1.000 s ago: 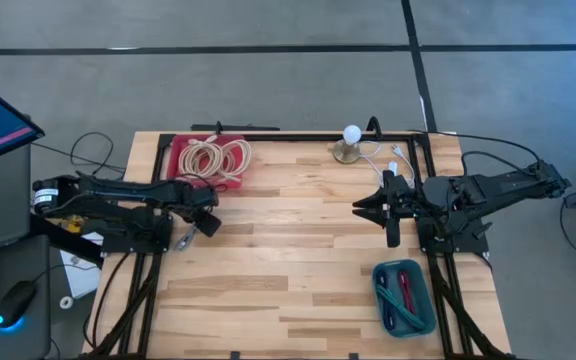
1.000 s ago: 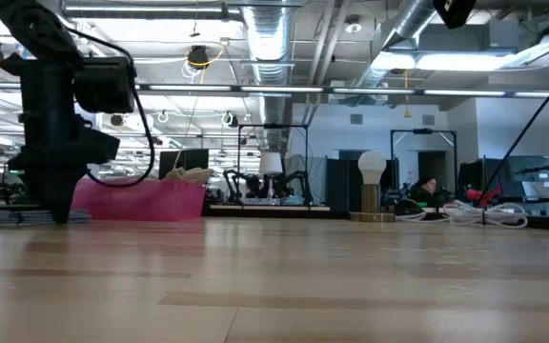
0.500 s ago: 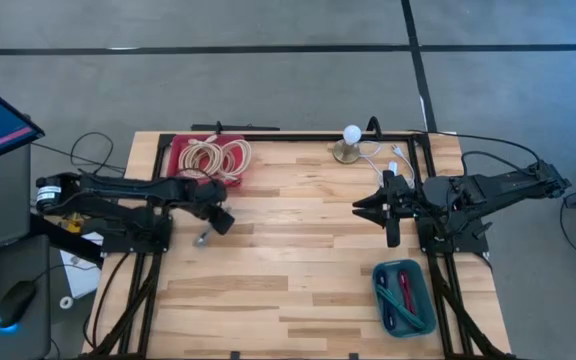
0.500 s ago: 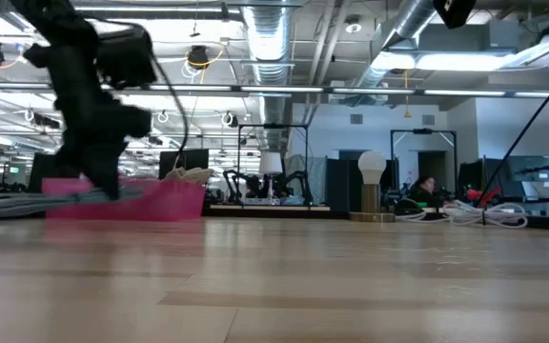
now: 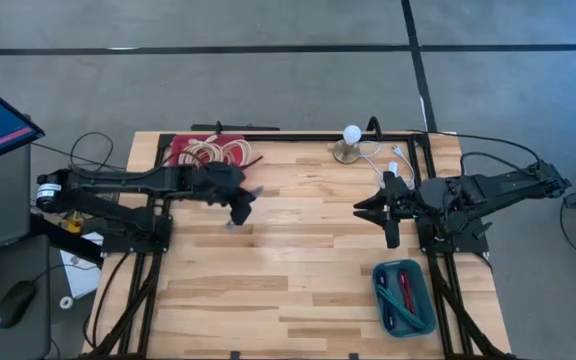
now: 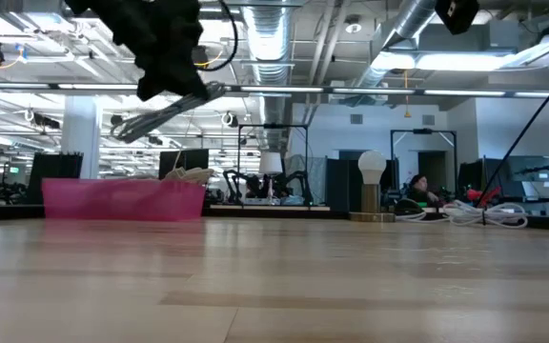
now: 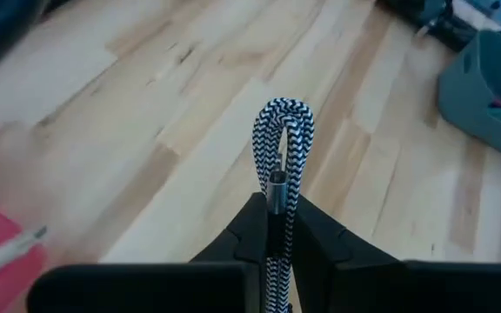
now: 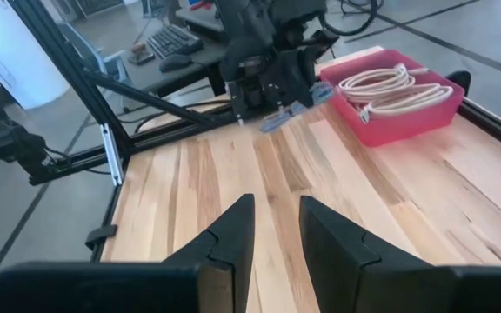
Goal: Pick & Place USB Port
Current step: Put the black and white charger cable into the blue bin
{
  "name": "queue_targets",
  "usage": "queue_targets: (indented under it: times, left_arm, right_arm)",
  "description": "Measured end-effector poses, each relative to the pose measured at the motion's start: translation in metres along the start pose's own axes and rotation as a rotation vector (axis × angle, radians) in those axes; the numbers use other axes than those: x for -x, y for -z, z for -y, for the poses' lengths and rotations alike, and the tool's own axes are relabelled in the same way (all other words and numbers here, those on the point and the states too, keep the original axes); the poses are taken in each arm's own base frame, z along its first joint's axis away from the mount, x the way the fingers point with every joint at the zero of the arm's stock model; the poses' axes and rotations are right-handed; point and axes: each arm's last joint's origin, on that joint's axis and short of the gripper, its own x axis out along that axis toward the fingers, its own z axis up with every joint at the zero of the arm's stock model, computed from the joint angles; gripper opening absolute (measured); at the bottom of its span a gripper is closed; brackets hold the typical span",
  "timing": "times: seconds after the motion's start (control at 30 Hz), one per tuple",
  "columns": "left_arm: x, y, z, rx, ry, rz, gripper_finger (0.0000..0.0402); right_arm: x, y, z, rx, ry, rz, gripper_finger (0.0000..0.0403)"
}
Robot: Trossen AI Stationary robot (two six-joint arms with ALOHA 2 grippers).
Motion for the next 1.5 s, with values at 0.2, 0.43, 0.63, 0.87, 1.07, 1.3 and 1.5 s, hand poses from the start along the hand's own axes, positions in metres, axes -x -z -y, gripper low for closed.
queue_targets:
  times: [0.2, 0.43, 0.63, 0.87, 1.07, 1.3, 1.5]
  left_arm:
    - [-0.012, -0.01, 0.005, -0.02, 0.011, 0.036, 0.0026]
    - [-0.044, -0.033, 0.029, -0.11, 0.103, 0.068, 0.0026]
    - [-0.041, -0.066, 0.057, -0.223, 0.17, 0.167, 0.0026]
    - [-0.023, -0.092, 0.078, -0.25, 0.341, 0.329, 0.0026]
    - [-0.023, -0.096, 0.082, -0.258, 0.409, 0.364, 0.0026]
    - [-0.021, -0.099, 0.083, -0.259, 0.433, 0.405, 0.0026]
    - [-0.02, -0.101, 0.084, -0.257, 0.451, 0.423, 0.0026]
  right_arm:
    - [0.0, 0.0, 0.0, -0.01, -0.002, 0.004, 0.0087]
    - [0.0, 0.0, 0.0, -0.037, 0.004, 0.005, 0.0087]
    - [0.0, 0.005, 0.002, -0.077, 0.029, -0.044, 0.0087]
    - [-0.016, 0.012, 0.0, -0.143, 0.071, -0.099, 0.0087]
    - [-0.041, 0.018, 0.006, -0.12, 0.247, -0.099, 0.009]
    - [-0.069, 0.017, 0.008, -0.102, 0.266, -0.055, 0.0151]
    - [-0.086, 0.012, 0.001, -0.035, 0.211, 0.029, 0.0211]
